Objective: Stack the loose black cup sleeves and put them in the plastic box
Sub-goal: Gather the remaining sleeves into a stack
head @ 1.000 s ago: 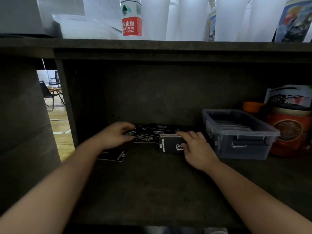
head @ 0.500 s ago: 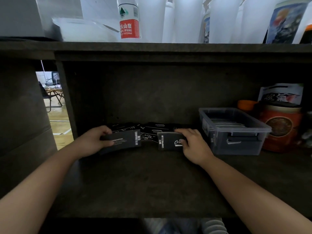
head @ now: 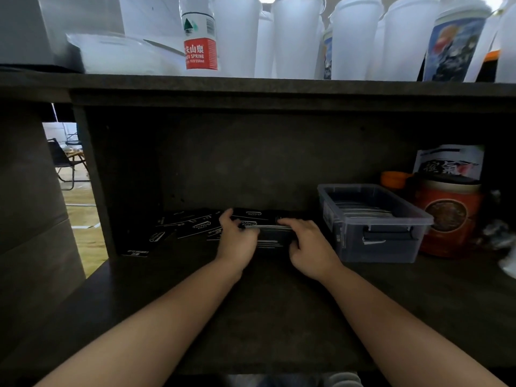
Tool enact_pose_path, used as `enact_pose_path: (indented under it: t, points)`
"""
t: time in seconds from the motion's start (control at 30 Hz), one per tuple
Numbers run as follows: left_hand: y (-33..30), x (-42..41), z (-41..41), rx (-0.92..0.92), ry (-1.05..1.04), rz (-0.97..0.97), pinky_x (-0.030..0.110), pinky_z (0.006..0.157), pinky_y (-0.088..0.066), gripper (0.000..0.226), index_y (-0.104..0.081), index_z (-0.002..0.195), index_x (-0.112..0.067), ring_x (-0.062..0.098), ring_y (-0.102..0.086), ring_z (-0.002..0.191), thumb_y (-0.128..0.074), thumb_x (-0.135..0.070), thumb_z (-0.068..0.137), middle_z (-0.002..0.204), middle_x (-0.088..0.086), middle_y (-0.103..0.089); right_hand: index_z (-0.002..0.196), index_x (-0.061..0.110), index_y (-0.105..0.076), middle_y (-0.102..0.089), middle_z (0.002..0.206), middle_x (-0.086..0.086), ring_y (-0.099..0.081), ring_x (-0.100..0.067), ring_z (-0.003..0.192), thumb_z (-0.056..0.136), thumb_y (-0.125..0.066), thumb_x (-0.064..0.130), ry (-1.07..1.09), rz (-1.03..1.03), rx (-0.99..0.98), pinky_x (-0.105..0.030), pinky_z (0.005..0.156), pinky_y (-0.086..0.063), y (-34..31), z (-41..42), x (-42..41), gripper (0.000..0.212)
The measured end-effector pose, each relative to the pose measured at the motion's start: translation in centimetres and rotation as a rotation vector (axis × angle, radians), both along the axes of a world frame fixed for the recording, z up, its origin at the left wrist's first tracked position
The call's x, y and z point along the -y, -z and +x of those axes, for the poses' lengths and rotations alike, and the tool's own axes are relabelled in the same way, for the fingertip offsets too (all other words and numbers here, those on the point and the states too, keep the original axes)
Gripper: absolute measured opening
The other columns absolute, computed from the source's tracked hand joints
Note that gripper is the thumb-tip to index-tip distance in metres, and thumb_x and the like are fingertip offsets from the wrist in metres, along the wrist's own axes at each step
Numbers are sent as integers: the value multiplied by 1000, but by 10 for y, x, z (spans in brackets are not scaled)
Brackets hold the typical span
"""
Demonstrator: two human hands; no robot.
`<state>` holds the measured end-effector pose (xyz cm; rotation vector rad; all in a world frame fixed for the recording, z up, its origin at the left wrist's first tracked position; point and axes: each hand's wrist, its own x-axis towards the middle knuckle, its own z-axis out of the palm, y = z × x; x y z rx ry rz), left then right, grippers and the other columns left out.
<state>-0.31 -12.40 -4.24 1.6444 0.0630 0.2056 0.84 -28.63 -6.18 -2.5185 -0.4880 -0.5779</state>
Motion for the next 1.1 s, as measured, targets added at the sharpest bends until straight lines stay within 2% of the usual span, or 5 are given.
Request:
enact_pose_path:
  t: [0.1, 0.23, 0.47, 0.7, 1.1]
  points:
    - [0, 19, 1, -55, 38, -346, 34, 102, -35, 58, -19, 151, -30, 24, -44, 126, -46, -28, 100, 147, 5, -39, 140, 24, -42, -50, 133, 2, -39, -15, 122, 90, -54, 14, 42, -85, 18, -32, 102, -40, 2, 1, -2, 53]
    - [-2, -1, 12, -102, 262, -171, 33, 113, -21, 58, -28, 149, -31, 20, -35, 136, -31, -57, 98, 151, 0, -36, 136, 29, -43, -51, 129, 4, -40, -14, 119, 96, -52, 36, 109, -97, 41, -37, 98, -44, 4, 3, -4, 42]
    - [-10, -130, 45, 46, -358, 1391, 37, 97, -42, 46, -45, 136, -15, 26, -46, 122, -47, -29, 93, 133, 7, -48, 132, 28, -47, -53, 124, 3, -40, -15, 115, 96, -52, 35, 101, -68, 72, -37, 96, -44, 7, 7, -4, 36]
    - [15, -151, 52, -463, -320, 1459, 41, 107, -31, 50, -45, 140, -17, 29, -40, 132, -31, -47, 102, 144, 9, -45, 130, 29, -48, -54, 123, 3, -41, -15, 113, 96, -53, 33, 98, -64, 69, -39, 97, -43, 6, 8, -3, 35]
    - [-12, -160, 36, -495, -295, 1084, 31, 105, -40, 88, -30, 146, -1, 30, -42, 132, -70, -47, 83, 146, 18, -37, 131, 27, -49, -55, 123, 3, -42, -15, 113, 96, -54, 32, 85, -54, 57, -37, 97, -43, 5, 6, -3, 36]
